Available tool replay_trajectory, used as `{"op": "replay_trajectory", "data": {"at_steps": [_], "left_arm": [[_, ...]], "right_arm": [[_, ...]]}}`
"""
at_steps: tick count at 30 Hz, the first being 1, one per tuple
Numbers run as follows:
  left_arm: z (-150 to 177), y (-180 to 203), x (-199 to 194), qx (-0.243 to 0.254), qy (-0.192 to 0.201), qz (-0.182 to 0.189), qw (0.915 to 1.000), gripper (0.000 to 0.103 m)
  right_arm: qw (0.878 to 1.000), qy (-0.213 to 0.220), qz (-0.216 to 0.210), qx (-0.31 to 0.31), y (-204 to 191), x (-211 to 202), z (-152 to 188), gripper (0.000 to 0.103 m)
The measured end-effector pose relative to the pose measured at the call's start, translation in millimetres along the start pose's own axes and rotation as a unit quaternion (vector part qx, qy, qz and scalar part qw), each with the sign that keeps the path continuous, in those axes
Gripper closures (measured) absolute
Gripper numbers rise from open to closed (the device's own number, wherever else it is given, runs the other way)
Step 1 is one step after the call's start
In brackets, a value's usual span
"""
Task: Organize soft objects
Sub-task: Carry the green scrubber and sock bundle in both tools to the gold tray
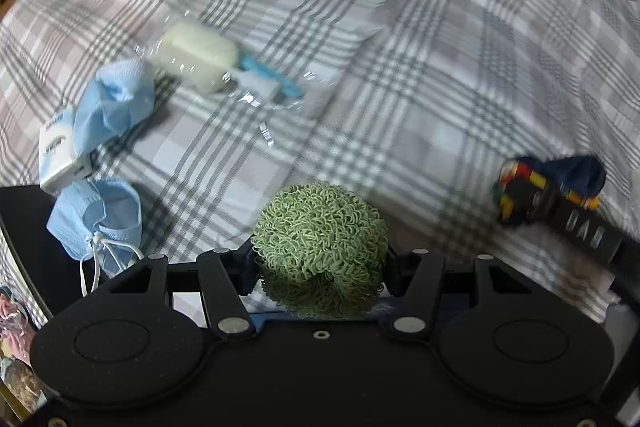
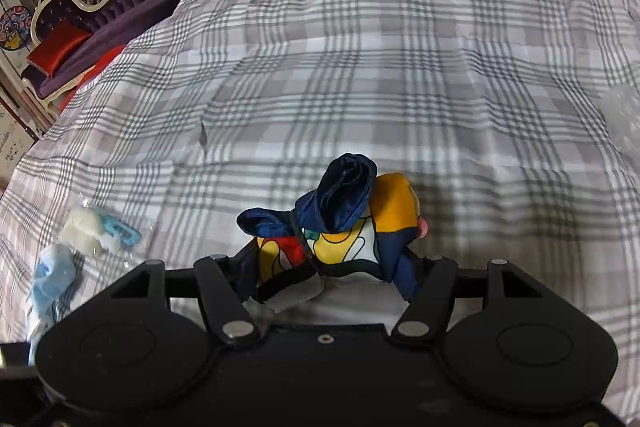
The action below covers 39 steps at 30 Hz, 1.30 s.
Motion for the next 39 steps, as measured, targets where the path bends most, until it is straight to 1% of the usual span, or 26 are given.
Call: {"op": "replay_trajectory", "data": {"at_steps": [2,5,8,12,17,21,23,27,31,35,39], "left_arm": [[-1.2,7.4,-8.6,0.003,0.005,0.006,1.0000,0.048],[-2.2,23.1,-20.0,0.011,0.014,0.017,0.9997,0.048],[1.1,44.7,-31.1,0.027,0.020,0.028,0.9990,0.048],[10.7,76.0,-44.1,0.051,0.023,0.050,0.9972,0.048],[33.1,117.0,-54.6,0.084,0.016,0.076,0.9934,0.048],[60.7,137.7,-59.7,0.099,-0.007,0.097,0.9903,0.048],[75.8,143.8,-62.8,0.107,-0.019,0.101,0.9889,0.048],[103.6,143.6,-71.3,0.116,-0.037,0.100,0.9875,0.048],[121.4,131.9,-87.5,0.111,-0.043,0.089,0.9889,0.048],[133.4,111.5,-106.4,0.101,-0.040,0.081,0.9907,0.048],[145.0,84.7,-123.7,0.075,-0.040,0.075,0.9935,0.048]], "right_arm": [[1.000,-0.002,0.001,0.002,13.5,-9.8,1.7,0.039],[1.000,0.001,0.018,0.002,34.6,-23.1,2.1,0.039],[0.999,0.001,0.034,-0.003,53.8,-38.7,3.2,0.039],[0.999,0.002,0.038,-0.012,78.8,-63.5,7.2,0.039],[0.999,0.003,0.046,-0.029,102.2,-95.5,19.4,0.039],[0.998,-0.005,0.049,-0.043,118.7,-120.7,37.7,0.039],[0.997,-0.010,0.051,-0.051,124.7,-130.7,46.0,0.039],[0.996,-0.022,0.050,-0.066,131.2,-147.2,61.8,0.039],[0.995,-0.035,0.036,-0.081,128.5,-163.3,78.1,0.039],[0.994,-0.038,0.018,-0.098,117.0,-177.8,91.3,0.039],[0.993,-0.030,0.002,-0.117,99.6,-194.0,97.2,0.039]]}}
Point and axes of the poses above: each gripper's, at about its wrist camera, not at the fingertips, and x roughly the way its jaws point, y to its right, z to its underside, the point moved 7 cm from there along x, roughly the way its jaws point, and after that the axes turned 15 degrees about y, right-handed, at the moved point
